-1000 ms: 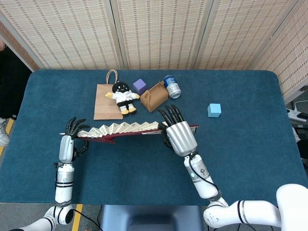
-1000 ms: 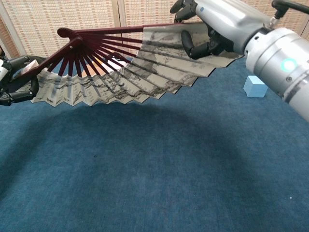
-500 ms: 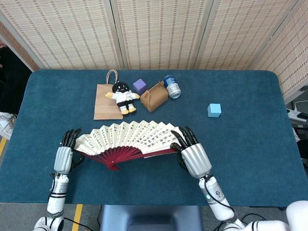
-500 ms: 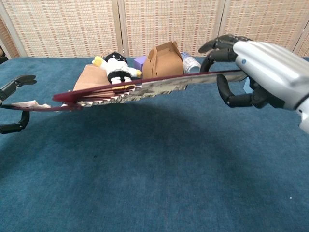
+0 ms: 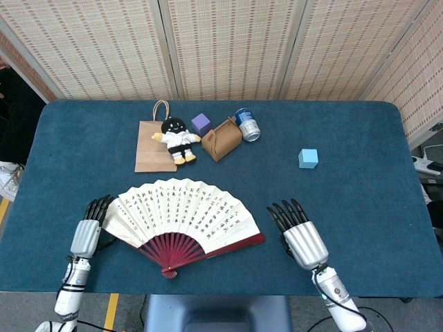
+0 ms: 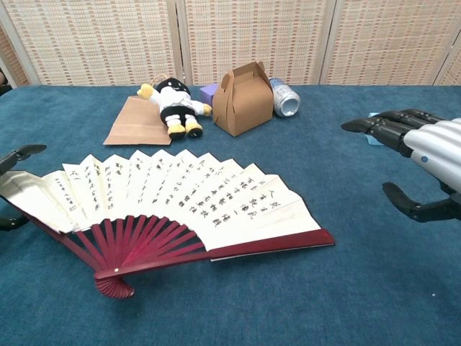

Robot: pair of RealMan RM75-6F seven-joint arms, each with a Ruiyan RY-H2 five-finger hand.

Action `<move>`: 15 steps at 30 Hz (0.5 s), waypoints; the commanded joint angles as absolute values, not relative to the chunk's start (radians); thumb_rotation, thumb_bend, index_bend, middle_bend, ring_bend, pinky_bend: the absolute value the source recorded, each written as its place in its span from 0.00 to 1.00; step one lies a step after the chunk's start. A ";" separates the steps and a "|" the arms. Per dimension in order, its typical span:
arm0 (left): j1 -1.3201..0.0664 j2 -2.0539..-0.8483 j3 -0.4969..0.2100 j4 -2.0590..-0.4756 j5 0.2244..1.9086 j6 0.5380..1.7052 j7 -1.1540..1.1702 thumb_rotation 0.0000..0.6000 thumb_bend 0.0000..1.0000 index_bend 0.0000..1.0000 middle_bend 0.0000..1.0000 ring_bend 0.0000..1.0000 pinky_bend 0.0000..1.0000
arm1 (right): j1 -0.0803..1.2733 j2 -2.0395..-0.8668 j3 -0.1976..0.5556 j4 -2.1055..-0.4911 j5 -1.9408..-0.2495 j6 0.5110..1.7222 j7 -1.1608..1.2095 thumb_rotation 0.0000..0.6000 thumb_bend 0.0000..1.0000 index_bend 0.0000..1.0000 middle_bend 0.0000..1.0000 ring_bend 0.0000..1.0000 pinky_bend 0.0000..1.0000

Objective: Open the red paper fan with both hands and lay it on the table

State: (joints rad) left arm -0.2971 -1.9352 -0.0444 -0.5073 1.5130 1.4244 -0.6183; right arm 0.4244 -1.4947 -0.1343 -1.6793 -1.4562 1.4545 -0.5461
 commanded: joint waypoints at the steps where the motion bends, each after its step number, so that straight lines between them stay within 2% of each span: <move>1: -0.284 -1.828 -0.051 -0.643 1.512 1.447 -0.623 1.00 0.42 0.00 0.00 0.00 0.00 | 0.404 -1.417 -0.142 -1.732 -1.445 1.440 -0.585 1.00 0.29 0.00 0.00 0.00 0.00; 4: -0.273 -1.734 -0.043 -0.756 1.498 1.406 -0.545 1.00 0.42 0.00 0.00 0.00 0.00 | 0.380 -1.356 -0.146 -1.777 -1.434 1.448 -0.591 1.00 0.28 0.00 0.00 0.00 0.00; 8: -0.268 -1.689 -0.038 -0.810 1.480 1.366 -0.448 1.00 0.41 0.00 0.00 0.00 0.00 | 0.366 -1.332 -0.145 -1.798 -1.430 1.449 -0.560 1.00 0.28 0.00 0.00 0.00 0.00; 10: -0.268 -1.635 -0.008 -0.841 1.490 1.334 -0.244 1.00 0.41 0.00 0.00 0.00 0.00 | 0.340 -1.306 -0.148 -1.800 -1.441 1.471 -0.517 1.00 0.28 0.00 0.00 0.00 0.00; 15: -0.273 -1.457 0.012 -1.177 1.490 1.295 -0.070 1.00 0.39 0.00 0.00 0.00 0.00 | 0.307 -1.275 -0.147 -1.786 -1.493 1.496 -0.472 1.00 0.28 0.00 0.00 0.00 0.00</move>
